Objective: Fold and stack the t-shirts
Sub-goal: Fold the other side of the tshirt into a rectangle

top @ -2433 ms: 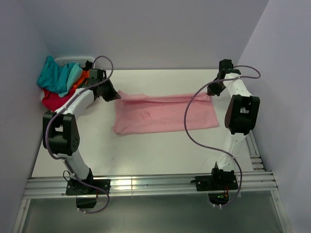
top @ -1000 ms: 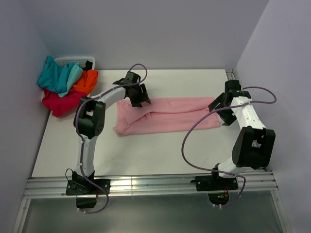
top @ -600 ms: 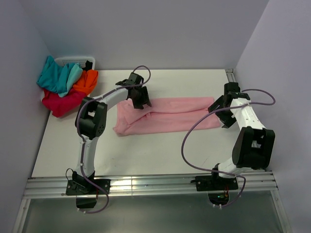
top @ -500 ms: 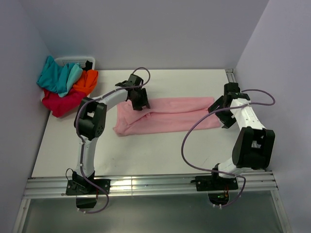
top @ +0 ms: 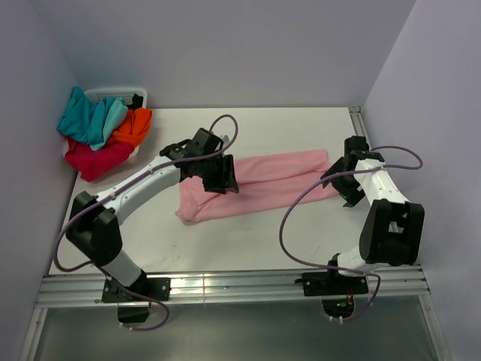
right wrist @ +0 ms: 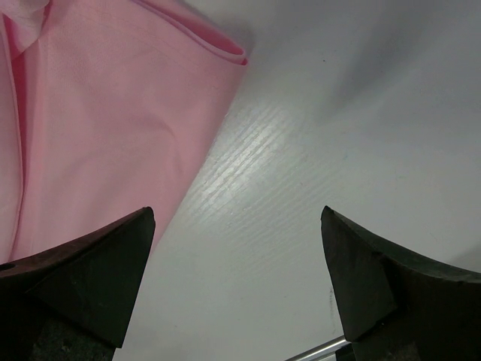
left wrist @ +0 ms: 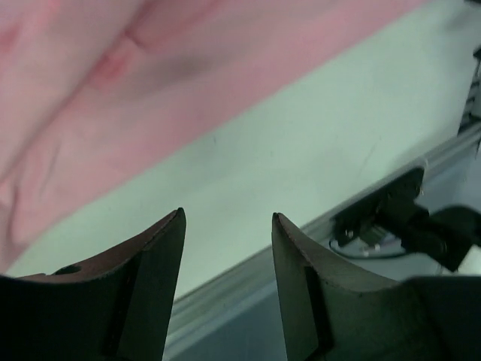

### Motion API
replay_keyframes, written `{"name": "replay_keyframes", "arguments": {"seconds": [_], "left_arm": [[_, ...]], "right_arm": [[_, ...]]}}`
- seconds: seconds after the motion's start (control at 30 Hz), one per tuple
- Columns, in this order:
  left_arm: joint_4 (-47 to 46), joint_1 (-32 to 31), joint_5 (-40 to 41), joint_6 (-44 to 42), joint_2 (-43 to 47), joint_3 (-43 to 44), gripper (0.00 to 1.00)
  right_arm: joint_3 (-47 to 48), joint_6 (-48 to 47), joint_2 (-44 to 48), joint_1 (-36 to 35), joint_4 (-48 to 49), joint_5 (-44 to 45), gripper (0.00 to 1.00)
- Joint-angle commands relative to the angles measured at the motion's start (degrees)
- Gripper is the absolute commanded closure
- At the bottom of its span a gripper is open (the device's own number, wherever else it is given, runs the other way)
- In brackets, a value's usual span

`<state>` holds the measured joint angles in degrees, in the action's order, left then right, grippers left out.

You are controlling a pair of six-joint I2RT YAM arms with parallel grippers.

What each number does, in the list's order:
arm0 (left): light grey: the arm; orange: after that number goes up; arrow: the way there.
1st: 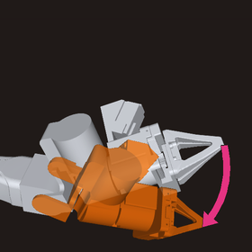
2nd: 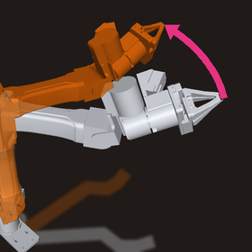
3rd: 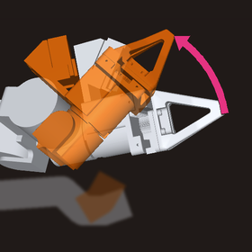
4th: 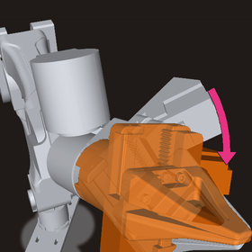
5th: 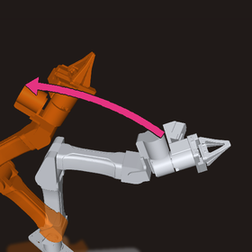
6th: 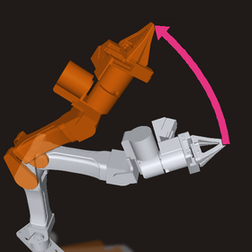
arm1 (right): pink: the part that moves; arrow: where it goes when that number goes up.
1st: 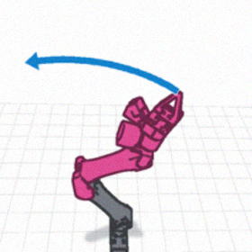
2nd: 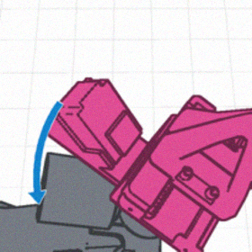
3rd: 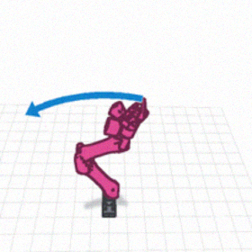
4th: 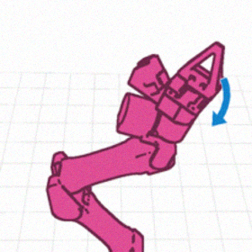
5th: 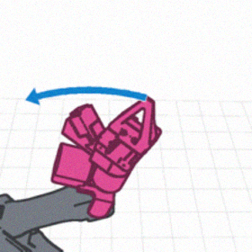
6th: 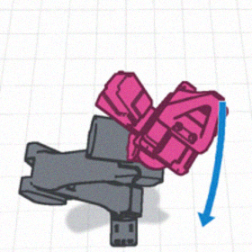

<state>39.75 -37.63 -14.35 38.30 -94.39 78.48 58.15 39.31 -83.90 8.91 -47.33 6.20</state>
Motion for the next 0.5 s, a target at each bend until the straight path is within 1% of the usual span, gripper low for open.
{"name": "replay_keyframes", "arguments": {"seconds": [0.0,0.03,0.07,0.1,0.13,0.2,0.23,0.27,0.3,0.33,0.37,0.4,0.43,0.47], "left_arm": [[7.5,0.3,-4.7,-2.7,3.3,-4.5,0.45],[8.5,-0.1,0.6,-2.9,4.6,-6.1,0.46],[7.8,-0.3,4.1,-2.4,8.3,-7.2,0.45],[6.4,-0.3,6.6,-2.3,10.1,-8.3,0.44],[1.6,0.5,7.5,-2.3,11.2,-9.7,0.44],[-2.7,5.8,4.8,-2.2,10.2,-9.7,0.45],[-4.0,10.1,3.1,-2.1,8.3,-7.1,0.48],[-3.9,11.7,2.2,-2.4,2.7,-4.7,0.52],[-3.3,12.7,2.5,-3.0,-0.5,-1.6,0.56],[-2.4,13.4,2.8,-4.3,-3.8,5.0,0.6],[-1.3,13.5,2.5,-4.8,-9.4,8.1,0.63],[-1.3,13.5,2.1,-4.8,-11.9,10.8,0.65],[-0.7,13.5,2.0,-5.1,-16.7,16.3,0.72],[0.8,13.5,1.7,-5.2,-19.0,19.1,0.79]], "right_arm": [[0.6,-0.6,2.5,0.5,1.4,1.4,0.02],[0.6,-0.6,2.5,0.6,1.5,1.2,0.02],[0.6,-0.6,2.4,0.5,1.6,0.8,0.02],[0.6,-0.6,2.4,0.5,2.1,0.4,0.02],[0.5,-0.6,2.3,0.5,2.2,0.1,0.02],[0.3,-0.3,2.2,0.5,2.6,-0.8,0.02],[-0.1,-0.3,2.1,0.5,2.7,-1.1,0.03],[-0.2,-0.2,2.2,0.4,2.9,-1.5,0.03],[-0.5,-0.1,2.3,0.4,2.9,-1.6,0.03],[-0.6,-0.2,2.4,0.4,3.0,-1.7,0.03],[-0.8,-0.5,2.6,0.3,3.0,-1.7,0.03],[-0.8,-0.7,2.7,0.4,2.6,-1.4,0.03],[-0.8,-0.7,2.8,0.3,2.3,-1.1,0.03],[-0.8,-1.2,2.9,0.3,2.3,-1.0,0.03]]}}
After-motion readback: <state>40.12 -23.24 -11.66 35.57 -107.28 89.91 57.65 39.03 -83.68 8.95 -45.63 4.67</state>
